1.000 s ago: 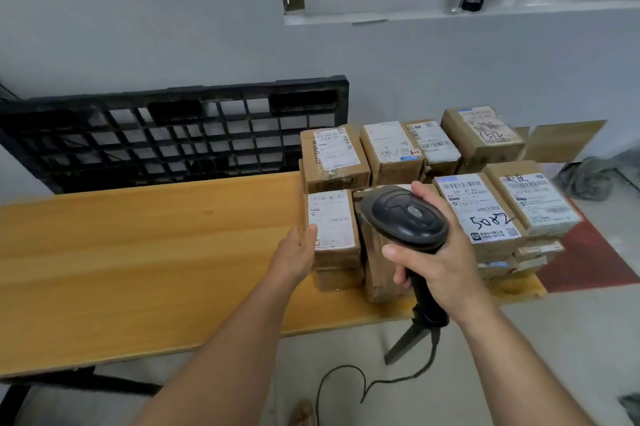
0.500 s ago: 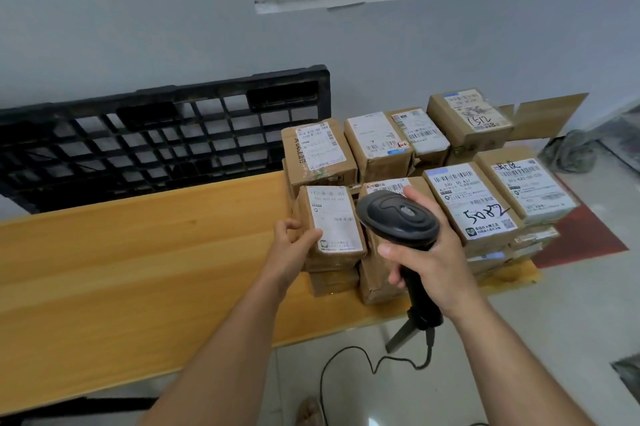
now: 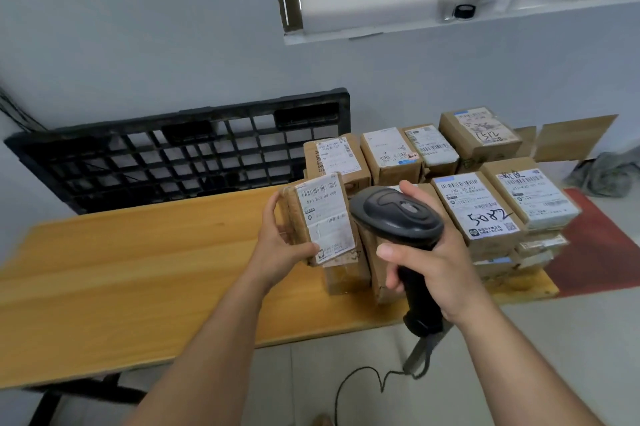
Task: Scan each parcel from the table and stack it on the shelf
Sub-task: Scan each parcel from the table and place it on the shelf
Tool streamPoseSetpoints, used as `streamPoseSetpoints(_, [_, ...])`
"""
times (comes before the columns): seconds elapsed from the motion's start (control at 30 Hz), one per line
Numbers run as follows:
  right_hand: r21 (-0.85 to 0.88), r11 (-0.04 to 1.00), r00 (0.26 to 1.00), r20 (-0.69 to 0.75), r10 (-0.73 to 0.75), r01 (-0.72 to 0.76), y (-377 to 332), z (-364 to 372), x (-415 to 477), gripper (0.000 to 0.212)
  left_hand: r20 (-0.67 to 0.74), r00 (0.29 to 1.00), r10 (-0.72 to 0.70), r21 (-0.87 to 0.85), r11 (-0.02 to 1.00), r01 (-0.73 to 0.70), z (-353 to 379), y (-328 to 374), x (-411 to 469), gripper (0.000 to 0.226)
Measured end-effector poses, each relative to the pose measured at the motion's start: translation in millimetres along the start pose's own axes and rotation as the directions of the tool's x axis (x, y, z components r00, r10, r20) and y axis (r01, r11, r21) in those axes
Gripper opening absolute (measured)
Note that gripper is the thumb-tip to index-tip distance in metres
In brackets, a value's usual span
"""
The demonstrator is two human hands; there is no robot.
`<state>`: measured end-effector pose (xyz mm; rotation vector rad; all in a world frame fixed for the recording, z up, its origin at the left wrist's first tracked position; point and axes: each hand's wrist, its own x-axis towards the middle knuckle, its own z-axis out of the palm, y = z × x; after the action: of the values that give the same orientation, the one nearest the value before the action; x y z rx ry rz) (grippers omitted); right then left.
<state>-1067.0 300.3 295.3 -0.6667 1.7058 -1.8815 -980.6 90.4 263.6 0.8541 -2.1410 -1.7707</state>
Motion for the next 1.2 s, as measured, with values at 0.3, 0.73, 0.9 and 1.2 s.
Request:
streamPoseSetpoints(0.3, [0.039, 0.996, 0.987, 0.143, -0.079, 0.074, -24.3, 15.8, -33.9, 0.084, -0.14, 0.986, 0.088, 0.005, 0.996, -0.088, -17.3, 0.4, -38.9, 0.107])
streamPoseSetpoints(0.73, [0.004, 0.995, 0.966, 0.24, -0.093, 0.095, -26.7, 20.4, -77.5, 0.086, -0.283, 0.949, 0.138, 0.029, 0.99, -0.136, -25.5, -8.4, -100.7, 0.105])
streamPoseSetpoints(0.9, [0.008, 0.993, 0.956, 0.272, -0.112, 0.115, -26.6, 24.3, -85.1, 0.088, -0.334, 0.93, 0.153, 0.059, 0.988, -0.141, -31.5, -12.3, -119.3, 0.107])
streamPoseSetpoints(1.2, [0.029, 0.981, 0.911, 0.367, -0.186, 0.189, -24.6, 66.3, -84.6, 0.085, -0.513, 0.839, 0.184, 0.082, 0.983, -0.165, -70.7, -16.3, -164.9, 0.099])
